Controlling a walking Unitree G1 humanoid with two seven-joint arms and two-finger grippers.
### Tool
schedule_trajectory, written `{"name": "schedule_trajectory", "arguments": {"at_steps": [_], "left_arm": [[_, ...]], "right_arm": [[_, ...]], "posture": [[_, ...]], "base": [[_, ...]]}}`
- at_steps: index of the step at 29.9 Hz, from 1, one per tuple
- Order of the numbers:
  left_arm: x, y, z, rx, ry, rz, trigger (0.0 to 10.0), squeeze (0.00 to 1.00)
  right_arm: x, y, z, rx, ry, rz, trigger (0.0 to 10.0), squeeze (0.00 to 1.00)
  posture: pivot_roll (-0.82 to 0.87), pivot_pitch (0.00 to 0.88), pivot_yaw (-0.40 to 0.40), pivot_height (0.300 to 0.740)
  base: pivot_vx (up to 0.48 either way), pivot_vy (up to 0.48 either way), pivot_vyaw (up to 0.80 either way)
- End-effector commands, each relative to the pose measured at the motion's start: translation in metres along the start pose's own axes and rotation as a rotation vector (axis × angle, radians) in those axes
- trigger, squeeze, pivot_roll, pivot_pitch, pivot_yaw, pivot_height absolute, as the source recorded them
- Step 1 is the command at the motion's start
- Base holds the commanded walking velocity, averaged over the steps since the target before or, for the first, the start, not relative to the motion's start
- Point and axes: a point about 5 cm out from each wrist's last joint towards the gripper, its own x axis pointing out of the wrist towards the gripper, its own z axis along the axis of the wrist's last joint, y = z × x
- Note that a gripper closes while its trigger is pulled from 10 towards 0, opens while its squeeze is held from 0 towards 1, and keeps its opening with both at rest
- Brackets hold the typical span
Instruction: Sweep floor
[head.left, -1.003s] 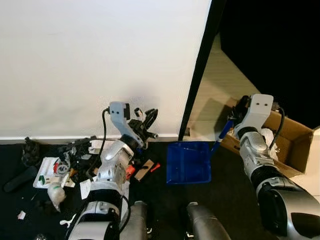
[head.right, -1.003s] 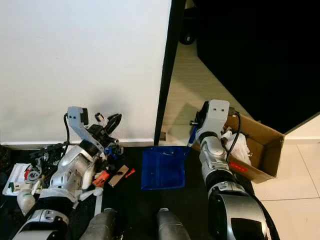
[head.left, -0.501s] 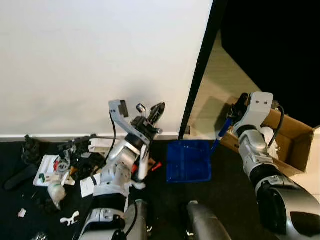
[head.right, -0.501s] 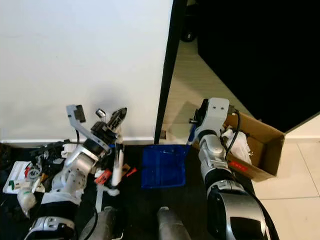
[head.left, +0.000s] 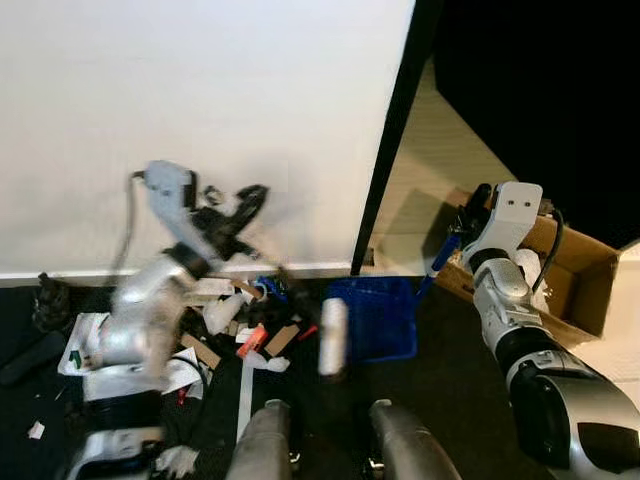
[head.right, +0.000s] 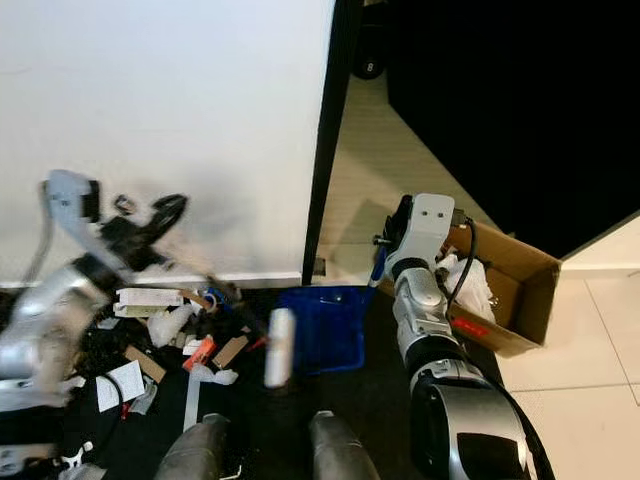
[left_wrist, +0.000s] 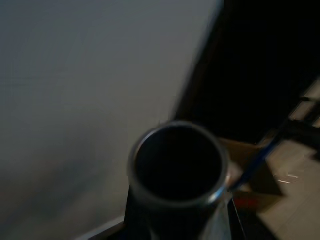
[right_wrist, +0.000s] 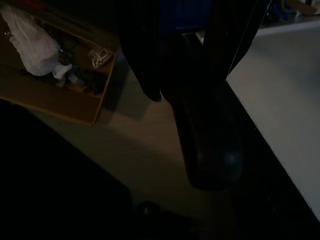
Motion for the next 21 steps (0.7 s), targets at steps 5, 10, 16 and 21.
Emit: {"name": "schedule_trajectory", "arguments": {"at_steps": [5,10,16,21], "left_arm": [[-0.007,0.007,0.017,0.091,-0.008,0.029,10.0,0.0],[-0.011,0.018,0.019,0.146,0.024,0.078,10.0,0.0],[-0.019,0.028,-0.009,0.113,0.074,0.155,10.0,0.0],[-0.022,0.026,-0.034,0.081,0.088,0.181,10.0,0.0]], "right_arm": [[-0.013,0.012,-0.033,0.06,0.137,0.06,10.0,0.0],[-0.007,0.025,-0.021,0.117,0.089,0.119,10.0,0.0],[-0.003,0.032,-0.016,0.125,0.08,0.127,10.0,0.0],[-0.009,0.029,-0.028,0.053,0.127,0.105,10.0,0.0]], "posture": [[0.11,0.261,0.006,0.74],[0.11,0.26,0.006,0.74],[0.1,0.26,0.006,0.74],[0.09,0.265,0.001,0.74]], "base": [[0.0,0.0,0.0],[0.0,0.0,0.0],[0.0,0.0,0.0],[0.0,0.0,0.0]]}}
